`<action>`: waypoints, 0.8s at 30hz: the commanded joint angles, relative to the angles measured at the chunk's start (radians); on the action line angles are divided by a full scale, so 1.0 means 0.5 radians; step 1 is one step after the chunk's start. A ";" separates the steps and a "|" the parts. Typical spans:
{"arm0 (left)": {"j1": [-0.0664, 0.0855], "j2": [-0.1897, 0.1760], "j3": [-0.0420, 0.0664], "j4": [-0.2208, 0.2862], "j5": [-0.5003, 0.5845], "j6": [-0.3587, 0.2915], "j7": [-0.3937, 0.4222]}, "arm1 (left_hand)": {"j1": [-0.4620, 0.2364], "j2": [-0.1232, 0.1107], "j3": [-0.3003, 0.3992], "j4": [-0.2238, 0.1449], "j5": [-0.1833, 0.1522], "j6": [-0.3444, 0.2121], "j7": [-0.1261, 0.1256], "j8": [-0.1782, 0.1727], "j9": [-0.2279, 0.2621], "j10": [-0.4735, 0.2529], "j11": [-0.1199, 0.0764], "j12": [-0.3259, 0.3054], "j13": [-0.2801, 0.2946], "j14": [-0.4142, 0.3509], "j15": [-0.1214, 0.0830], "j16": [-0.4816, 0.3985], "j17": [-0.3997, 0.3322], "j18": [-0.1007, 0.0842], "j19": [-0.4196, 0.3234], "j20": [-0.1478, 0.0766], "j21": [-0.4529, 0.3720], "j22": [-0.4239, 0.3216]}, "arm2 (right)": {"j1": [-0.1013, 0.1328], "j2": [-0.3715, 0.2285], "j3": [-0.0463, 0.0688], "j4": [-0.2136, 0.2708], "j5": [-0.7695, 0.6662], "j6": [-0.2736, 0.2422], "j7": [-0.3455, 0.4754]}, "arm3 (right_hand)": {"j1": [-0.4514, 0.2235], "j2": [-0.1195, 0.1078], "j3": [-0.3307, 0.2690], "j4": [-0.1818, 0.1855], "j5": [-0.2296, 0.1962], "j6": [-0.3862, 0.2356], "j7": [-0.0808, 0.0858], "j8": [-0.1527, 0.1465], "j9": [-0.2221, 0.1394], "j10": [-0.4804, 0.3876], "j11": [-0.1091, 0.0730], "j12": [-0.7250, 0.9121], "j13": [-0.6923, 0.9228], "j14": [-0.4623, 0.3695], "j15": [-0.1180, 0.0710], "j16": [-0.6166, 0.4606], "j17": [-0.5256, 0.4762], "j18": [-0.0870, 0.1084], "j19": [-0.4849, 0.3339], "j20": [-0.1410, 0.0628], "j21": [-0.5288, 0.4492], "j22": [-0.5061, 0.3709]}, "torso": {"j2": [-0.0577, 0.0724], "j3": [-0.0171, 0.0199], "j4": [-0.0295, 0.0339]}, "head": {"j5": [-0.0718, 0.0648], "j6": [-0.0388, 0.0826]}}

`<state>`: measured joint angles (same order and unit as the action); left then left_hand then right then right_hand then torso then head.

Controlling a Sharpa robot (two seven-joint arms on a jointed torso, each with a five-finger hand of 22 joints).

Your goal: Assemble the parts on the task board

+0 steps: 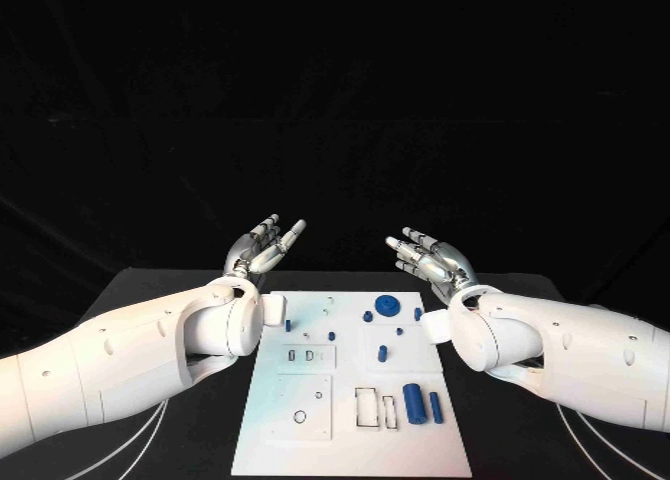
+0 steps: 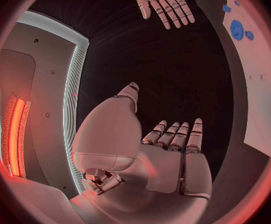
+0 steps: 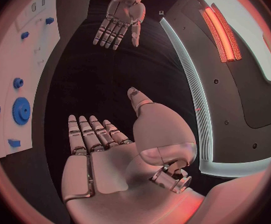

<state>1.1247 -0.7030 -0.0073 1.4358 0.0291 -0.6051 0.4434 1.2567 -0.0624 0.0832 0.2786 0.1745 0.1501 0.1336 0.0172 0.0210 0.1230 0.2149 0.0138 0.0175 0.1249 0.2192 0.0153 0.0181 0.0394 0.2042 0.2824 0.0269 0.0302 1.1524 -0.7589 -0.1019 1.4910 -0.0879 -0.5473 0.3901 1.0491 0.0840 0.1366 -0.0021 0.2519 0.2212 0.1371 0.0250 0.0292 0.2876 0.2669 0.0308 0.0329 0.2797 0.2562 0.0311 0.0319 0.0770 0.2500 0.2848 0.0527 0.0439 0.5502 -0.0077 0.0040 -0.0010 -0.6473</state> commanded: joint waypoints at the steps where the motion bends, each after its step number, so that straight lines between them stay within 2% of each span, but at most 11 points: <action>1: 0.005 0.006 0.000 -0.005 0.018 0.162 -0.045 | 0.096 -0.001 0.010 0.029 0.019 0.030 0.257 0.011 0.005 0.014 0.030 0.011 0.005 0.014 0.029 0.009 0.005 0.039 0.012 0.028 0.009 0.004 | 0.022 0.007 -0.018 -0.021 -0.184 0.345 -0.159 | 0.180 0.007 0.005 -0.074 -0.057 0.186 0.323 0.040 0.020 0.230 0.011 0.033 0.019 0.248 0.002 0.034 0.021 0.050 0.156 0.014 0.073 0.034 | 0.000 -0.0002 0.000 | 0.000 0.000; 4: 0.005 0.006 0.000 -0.005 0.018 0.162 -0.045 | 0.102 0.011 0.016 0.027 0.018 0.053 0.263 0.016 0.008 0.040 0.036 0.016 0.009 0.033 0.029 0.013 0.008 0.040 0.007 0.028 0.011 0.004 | 0.040 0.011 -0.035 -0.035 -0.212 0.407 -0.189 | 0.249 0.003 0.012 -0.120 -0.062 0.314 0.319 0.060 0.031 0.384 -0.002 0.048 0.028 0.424 -0.018 0.053 0.031 0.067 0.221 0.015 0.108 0.047 | 0.000 -0.0002 0.000 | 0.000 0.000; 7: 0.005 0.006 0.000 -0.005 0.018 0.162 -0.045 | 0.121 0.027 0.022 0.023 0.016 0.108 0.279 0.024 0.014 0.105 0.052 0.025 0.016 0.111 0.040 0.027 0.018 0.040 0.010 0.028 0.017 0.007 | 0.045 0.012 -0.041 -0.039 -0.222 0.427 -0.199 | 0.320 -0.002 0.021 -0.168 -0.060 0.486 0.312 0.088 0.044 0.603 -0.021 0.071 0.041 0.651 -0.042 0.077 0.044 0.092 0.298 0.013 0.148 0.061 | 0.000 -0.0002 0.000 | 0.000 0.000; 8: 0.004 -0.092 0.000 0.066 0.010 0.176 0.003 | 0.138 0.033 0.028 0.020 0.014 0.175 0.305 0.037 0.022 0.182 0.078 0.038 0.025 0.215 0.066 0.050 0.032 0.040 0.058 0.029 0.033 0.016 | 0.105 -0.037 -0.040 -0.084 -0.738 0.273 -0.126 | 0.361 -0.003 0.028 -0.196 -0.060 0.619 0.300 0.109 0.054 0.772 -0.039 0.089 0.049 0.821 -0.063 0.094 0.052 0.115 0.384 0.012 0.187 0.076 | 0.032 0.0006 -0.010 | 0.006 -0.031; 12: 0.006 -0.131 0.000 0.101 -0.025 0.156 0.049 | 0.174 0.041 0.057 0.018 0.014 0.401 0.316 0.084 0.047 0.446 0.099 0.084 0.048 0.508 0.067 0.115 0.059 0.049 0.300 0.027 0.114 0.059 | 0.125 -0.034 -0.039 -0.113 -0.891 0.228 -0.128 | 0.441 -0.029 0.038 -0.263 -0.081 0.872 0.255 0.142 0.067 1.118 -0.082 0.121 0.063 1.147 -0.109 0.123 0.066 0.159 0.626 0.012 0.288 0.114 | 0.050 0.0024 -0.013 | 0.003 -0.027; 15: 0.008 -0.156 0.000 0.129 -0.039 0.144 0.070 | 0.189 0.049 0.062 0.013 0.013 0.555 0.314 0.111 0.059 0.647 0.105 0.112 0.060 0.698 0.054 0.148 0.069 0.060 0.470 0.023 0.173 0.084 | 0.137 -0.038 -0.039 -0.128 -0.988 0.207 -0.137 | 0.480 -0.040 0.045 -0.300 -0.094 1.037 0.236 0.155 0.071 1.231 -0.108 0.121 0.064 1.249 -0.137 0.127 0.067 0.187 0.830 0.011 0.367 0.142 | 0.063 0.0018 -0.012 | -0.004 -0.027; 17: 0.010 -0.176 0.000 0.153 -0.041 0.131 0.084 | 0.213 0.044 0.062 0.002 0.013 0.642 0.316 0.122 0.063 0.785 0.097 0.126 0.066 0.861 0.039 0.175 0.079 0.077 0.637 0.022 0.230 0.109 | 0.147 -0.040 -0.039 -0.135 -1.054 0.201 -0.148 | 0.497 -0.042 0.054 -0.319 -0.097 1.152 0.227 0.163 0.074 1.294 -0.122 0.120 0.062 1.326 -0.158 0.136 0.068 0.204 0.879 0.008 0.391 0.145 | 0.075 0.0012 -0.015 | -0.002 -0.024; 19: 0.012 -0.195 0.000 0.177 -0.035 0.122 0.093 | 0.259 0.029 0.060 -0.023 0.012 0.750 0.315 0.136 0.068 1.004 0.081 0.159 0.081 1.104 0.017 0.220 0.097 0.108 0.819 0.018 0.297 0.135 | 0.156 -0.046 -0.039 -0.135 -1.126 0.196 -0.164 | 0.505 -0.045 0.066 -0.334 -0.098 1.280 0.218 0.172 0.079 1.362 -0.140 0.123 0.061 1.410 -0.179 0.148 0.069 0.214 0.938 0.001 0.420 0.151 | 0.084 0.0014 -0.016 | 0.000 -0.025; 21: 0.015 -0.212 0.001 0.198 -0.028 0.122 0.094 | 0.304 0.023 0.055 -0.053 0.011 0.872 0.306 0.152 0.075 1.231 0.064 0.204 0.095 1.272 -0.006 0.254 0.107 0.140 0.893 0.017 0.331 0.143 | 0.165 -0.053 -0.038 -0.130 -1.201 0.197 -0.185 | 0.507 -0.052 0.083 -0.349 -0.098 1.349 0.206 0.169 0.077 1.424 -0.155 0.122 0.060 1.484 -0.200 0.158 0.068 0.217 0.992 -0.014 0.448 0.157 | 0.098 0.0019 -0.013 | 0.000 -0.023; 23: 0.018 -0.231 0.001 0.221 -0.023 0.132 0.088 | 0.335 0.020 0.047 -0.080 0.010 0.971 0.295 0.164 0.079 1.331 0.050 0.226 0.097 1.329 -0.021 0.259 0.104 0.162 0.926 0.016 0.346 0.142 | 0.174 -0.059 -0.037 -0.125 -1.287 0.209 -0.218 | 0.506 -0.060 0.101 -0.362 -0.100 1.402 0.194 0.169 0.077 1.490 -0.177 0.127 0.062 1.558 -0.223 0.172 0.073 0.220 1.042 -0.033 0.474 0.163 | 0.110 0.0044 -0.012 | 0.001 -0.024; 24: 0.020 -0.242 0.002 0.233 -0.021 0.145 0.081 | 0.359 0.020 0.044 -0.102 0.009 1.070 0.283 0.181 0.087 1.390 0.034 0.246 0.101 1.383 -0.037 0.272 0.107 0.179 0.953 0.016 0.359 0.144 | 0.181 -0.061 -0.036 -0.122 -1.341 0.230 -0.250 | 0.501 -0.065 0.115 -0.369 -0.101 1.427 0.187 0.166 0.076 1.520 -0.188 0.122 0.060 1.595 -0.236 0.176 0.073 0.218 1.071 -0.046 0.490 0.167 | 0.118 0.0052 -0.011 | 0.001 -0.025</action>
<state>1.1317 -0.8210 -0.0076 1.5430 0.0244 -0.5516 0.4614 1.4299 -0.0527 0.1055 0.2333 0.1801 0.6637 0.1765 0.1041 0.0627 0.8012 0.2369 0.1321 0.0677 0.8036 0.2042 0.1476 0.0707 0.1187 0.6745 0.2904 0.2038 0.1012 1.2405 -0.7887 -0.1203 1.4266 -0.6190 -0.4401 0.3032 1.2757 0.0615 0.1730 -0.1547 0.2106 0.7959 0.1982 0.0963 0.0637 0.9198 0.2034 0.0859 0.0604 0.9355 0.1741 0.0993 0.0639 0.1624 0.6755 0.2814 0.2459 0.1131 0.5961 -0.0065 -0.0026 -0.0010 -0.6593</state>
